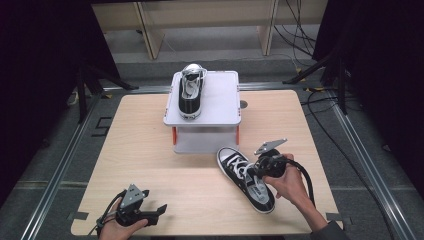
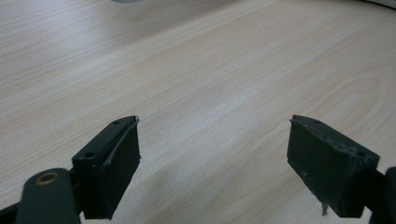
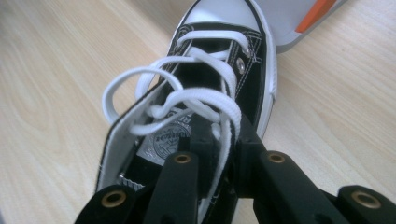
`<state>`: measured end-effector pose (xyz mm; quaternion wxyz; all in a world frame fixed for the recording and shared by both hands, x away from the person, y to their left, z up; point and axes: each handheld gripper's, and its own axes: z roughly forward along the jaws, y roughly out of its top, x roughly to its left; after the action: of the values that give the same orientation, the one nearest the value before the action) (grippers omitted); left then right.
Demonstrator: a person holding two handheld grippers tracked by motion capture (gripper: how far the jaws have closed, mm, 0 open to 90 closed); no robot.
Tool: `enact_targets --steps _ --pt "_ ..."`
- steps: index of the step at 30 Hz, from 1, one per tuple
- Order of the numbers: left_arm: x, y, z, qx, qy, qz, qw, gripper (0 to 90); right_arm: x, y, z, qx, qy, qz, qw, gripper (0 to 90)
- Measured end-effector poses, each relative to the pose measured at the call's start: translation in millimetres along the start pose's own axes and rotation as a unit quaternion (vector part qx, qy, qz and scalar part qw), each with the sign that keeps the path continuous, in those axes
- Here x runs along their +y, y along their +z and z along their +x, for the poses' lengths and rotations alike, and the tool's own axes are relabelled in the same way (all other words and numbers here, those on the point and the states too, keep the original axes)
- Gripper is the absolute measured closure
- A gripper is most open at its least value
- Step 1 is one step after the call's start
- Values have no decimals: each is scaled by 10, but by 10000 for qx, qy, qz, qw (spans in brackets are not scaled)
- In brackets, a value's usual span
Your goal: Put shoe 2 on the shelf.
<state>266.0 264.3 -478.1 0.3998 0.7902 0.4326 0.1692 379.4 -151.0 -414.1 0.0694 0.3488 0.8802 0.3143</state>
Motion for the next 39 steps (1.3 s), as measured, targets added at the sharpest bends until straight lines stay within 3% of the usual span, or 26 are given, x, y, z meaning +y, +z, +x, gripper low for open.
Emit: enact_targets --steps 3,7,9,10,11,13,15,16,18,19,21,26,27,28,29,34,35,38,39 --pt "0 -12 14 41 81 72 9999 165 75 -35 -22 234 188 75 9995 833" --pt "-25 -8 14 30 8 29 10000 166 136 -98 -27 419 411 174 9981 834" --pt "-29 -5 15 34 -6 -3 10000 166 151 -112 -42 393 284 168 9987 835" --pt "-21 -13 33 85 91 103 9999 166 163 -141 -34 438 328 138 9984 835" --pt "-13 -14 23 60 50 51 10000 166 195 -204 -28 554 443 106 9974 835" --pt "-14 -13 21 52 63 57 10000 166 215 -236 -28 576 438 82 9973 836" --pt "-18 -8 9 35 26 39 10000 166 273 -305 -8 601 401 -9 9974 836" --pt "-20 -7 11 48 32 43 10000 166 345 -377 -5 565 256 -144 9980 836" --pt "-20 -10 19 62 29 36 10000 165 377 -418 -3 625 246 -116 9977 836" --pt "-20 -14 29 78 59 57 9999 166 410 -464 29 616 374 -126 9973 836" --pt "-22 -14 23 52 -13 2 10000 166 496 -535 31 580 172 -316 9977 836" --pt "-21 -13 26 67 44 44 10000 166 667 -708 129 665 191 -257 9973 836" --pt "-21 -12 16 39 -8 -19 10000 166 702 -727 133 663 69 -349 9972 836" --pt "-20 -19 31 85 80 56 9999 166 745 -769 145 682 42 -354 9970 836" --pt "-22 -14 18 35 -43 -21 10000 166 800 -808 156 715 -67 -399 9966 836" --pt "-19 -21 24 63 12 14 10000 166 955 -935 230 719 -76 -439 9964 836" --pt "-21 -21 25 61 11 22 10000 166 984 -948 226 681 -205 -498 9962 836" --pt "-22 -24 23 63 -3 6 10000 166 1033 -994 258 701 -129 -475 9963 836" --pt "-19 -25 24 68 -22 -6 10000 166 1081 -1032 264 651 -273 -541 9960 836"
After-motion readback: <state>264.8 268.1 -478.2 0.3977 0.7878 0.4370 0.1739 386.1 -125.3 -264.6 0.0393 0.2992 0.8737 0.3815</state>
